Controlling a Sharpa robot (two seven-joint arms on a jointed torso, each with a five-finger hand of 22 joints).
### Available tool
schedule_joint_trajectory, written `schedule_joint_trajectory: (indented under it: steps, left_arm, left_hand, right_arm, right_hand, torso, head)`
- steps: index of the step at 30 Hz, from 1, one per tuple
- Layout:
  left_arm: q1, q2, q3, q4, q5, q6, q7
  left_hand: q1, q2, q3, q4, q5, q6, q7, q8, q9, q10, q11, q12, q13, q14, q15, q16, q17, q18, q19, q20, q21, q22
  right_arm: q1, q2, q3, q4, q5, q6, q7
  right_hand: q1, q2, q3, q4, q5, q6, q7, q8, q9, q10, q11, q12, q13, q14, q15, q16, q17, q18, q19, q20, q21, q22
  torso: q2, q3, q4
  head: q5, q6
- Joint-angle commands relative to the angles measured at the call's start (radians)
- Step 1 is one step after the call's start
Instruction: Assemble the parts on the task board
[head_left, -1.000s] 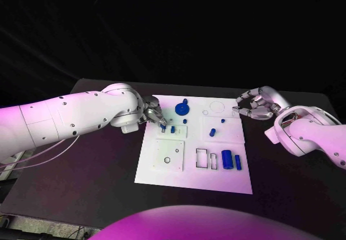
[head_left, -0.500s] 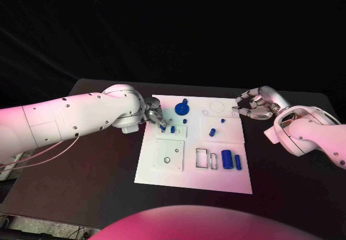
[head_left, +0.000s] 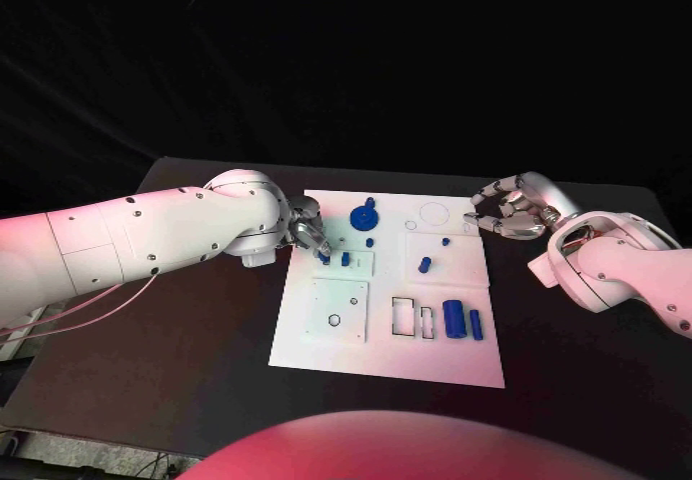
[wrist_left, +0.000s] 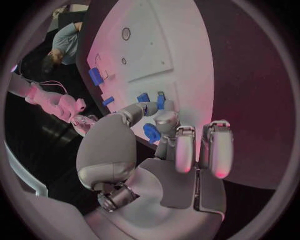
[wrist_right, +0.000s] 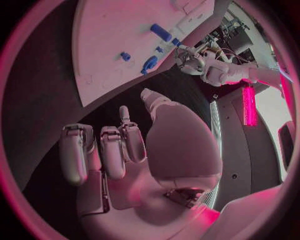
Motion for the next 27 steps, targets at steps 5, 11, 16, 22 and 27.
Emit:
schedule_joint_trajectory:
  steps: [5, 11, 16, 22, 27]
  left_arm:
    - [-0.002, 0.001, -0.002, -0.002, -0.012, 0.045, -0.005]
    - [-0.002, 0.002, -0.003, -0.001, -0.007, 0.060, -0.005]
    - [-0.002, 0.003, -0.003, 0.000, -0.004, 0.065, -0.005]
    - [-0.002, 0.004, -0.003, -0.001, 0.001, 0.063, -0.005]
    - [-0.002, 0.005, -0.003, -0.002, 0.005, 0.064, -0.005]
  left_hand:
    - [0.003, 0.012, 0.092, -0.088, 0.000, 0.049, -0.044, 0.007, 0.065, 0.020, -0.016, -0.006, -0.002, 0.110, -0.003, 0.004, 0.263, 0.000, 0.075, -0.005, 0.003, 0.245]
    - [0.003, 0.012, 0.091, -0.088, -0.002, 0.048, -0.044, 0.008, 0.066, 0.020, -0.016, -0.005, -0.001, 0.110, -0.003, 0.004, 0.263, 0.000, 0.075, -0.005, 0.002, 0.245]
    - [0.002, 0.012, 0.091, -0.088, -0.002, 0.048, -0.044, 0.008, 0.066, 0.020, -0.016, -0.006, -0.002, 0.110, -0.003, 0.004, 0.263, 0.000, 0.075, -0.005, 0.001, 0.245]
    - [0.002, 0.012, 0.091, -0.088, -0.003, 0.048, -0.044, 0.008, 0.067, 0.020, -0.016, -0.007, -0.003, 0.110, -0.003, 0.004, 0.263, 0.000, 0.074, -0.005, 0.001, 0.245]
    - [0.002, 0.012, 0.091, -0.088, -0.003, 0.048, -0.044, 0.008, 0.067, 0.020, -0.016, -0.007, -0.003, 0.110, -0.003, 0.004, 0.263, 0.000, 0.074, -0.005, 0.001, 0.245]
  right_arm:
    - [-0.001, 0.000, 0.000, 0.001, -0.004, 0.004, 0.008]
    - [-0.001, 0.000, 0.000, 0.001, -0.004, 0.005, 0.007]
    - [-0.001, 0.001, 0.000, 0.001, -0.004, 0.005, 0.007]
    - [-0.001, 0.001, 0.000, 0.000, -0.004, 0.006, 0.006]
    - [-0.001, 0.001, 0.000, 0.000, -0.004, 0.007, 0.006]
  right_hand:
    - [-0.012, -0.001, 0.002, 0.005, 0.007, -0.007, -0.002, 0.008, 0.002, -0.004, 0.001, -0.003, 0.111, 0.104, -0.009, 0.004, 0.263, 0.014, 0.044, -0.009, -0.005, 0.213]
    - [-0.012, -0.001, 0.002, 0.005, 0.007, -0.007, -0.002, 0.008, 0.002, -0.004, 0.001, -0.003, 0.111, 0.104, -0.009, 0.004, 0.263, 0.014, 0.044, -0.009, -0.005, 0.213]
    - [-0.012, -0.001, 0.002, 0.005, 0.007, -0.007, -0.002, 0.008, 0.002, -0.004, 0.001, -0.003, 0.111, 0.104, -0.009, 0.004, 0.263, 0.014, 0.044, -0.009, -0.005, 0.213]
    - [-0.012, -0.001, 0.002, 0.005, 0.007, -0.007, -0.002, 0.008, 0.002, -0.004, 0.001, -0.003, 0.111, 0.104, -0.009, 0.004, 0.263, 0.014, 0.044, -0.009, -0.005, 0.213]
    - [-0.012, -0.001, 0.002, 0.005, 0.007, -0.007, -0.002, 0.008, 0.002, -0.004, 0.001, -0.003, 0.111, 0.104, -0.009, 0.004, 0.263, 0.014, 0.044, -0.009, -0.005, 0.213]
  torso:
    - [0.000, 0.0005, -0.0004]
    - [0.000, -0.0001, 0.0000]
    - [0.000, 0.0004, 0.0005]
    - [0.000, 0.0007, -0.0004]
    - [0.000, 0.0007, -0.0005]
  head:
    - [0.001, 0.000]
    - [0.000, 0.000]
    - [0.000, 0.000]
    - [0.000, 0.000]
    - [-0.001, 0.000]
